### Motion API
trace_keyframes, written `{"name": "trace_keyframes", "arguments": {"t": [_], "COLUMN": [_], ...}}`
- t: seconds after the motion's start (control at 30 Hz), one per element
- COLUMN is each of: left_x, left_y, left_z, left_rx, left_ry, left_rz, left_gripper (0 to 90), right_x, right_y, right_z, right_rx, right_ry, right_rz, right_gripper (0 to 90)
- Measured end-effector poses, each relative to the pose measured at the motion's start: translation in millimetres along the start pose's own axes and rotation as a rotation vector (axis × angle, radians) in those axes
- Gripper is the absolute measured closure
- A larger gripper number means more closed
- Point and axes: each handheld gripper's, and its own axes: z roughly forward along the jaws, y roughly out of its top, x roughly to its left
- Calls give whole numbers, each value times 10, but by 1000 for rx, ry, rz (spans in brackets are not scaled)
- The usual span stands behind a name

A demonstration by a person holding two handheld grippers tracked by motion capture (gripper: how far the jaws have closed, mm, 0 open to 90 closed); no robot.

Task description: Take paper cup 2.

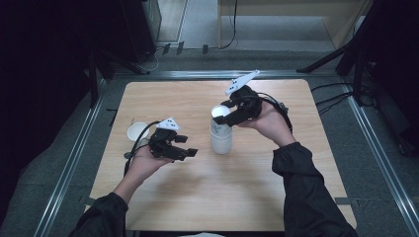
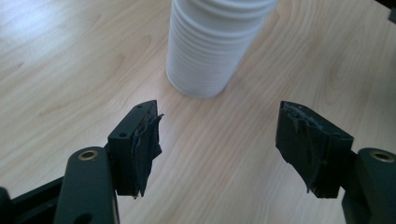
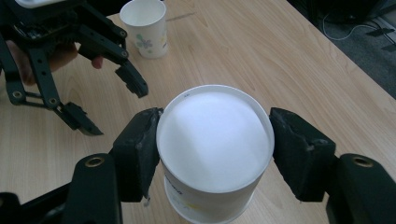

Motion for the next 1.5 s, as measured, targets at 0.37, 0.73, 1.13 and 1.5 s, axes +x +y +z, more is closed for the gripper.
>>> {"name": "trace_keyframes", "arguments": {"t": [0.37, 0.73, 1.13, 1.5], "left_x": [69, 85, 81, 88], "left_y": [258, 339, 360, 358], "left_z": [322, 405, 448, 470], "left_rx": [-35, -53, -59, -52], "left_ry": [10, -11, -7, -7], "left_rz": [-13, -27, -25, -20], "left_gripper": [296, 301, 283, 273], "right_x": [34, 47, 51, 63], "right_y": [17, -8, -34, -41], "right_z": [-48, -37, -40, -43], "right_rx": [-15, -12, -10, -2], "right_ry": [-14, -24, -30, -32], "right_rz": [1, 11, 23, 17], "right_gripper": [360, 360, 362, 364]}}
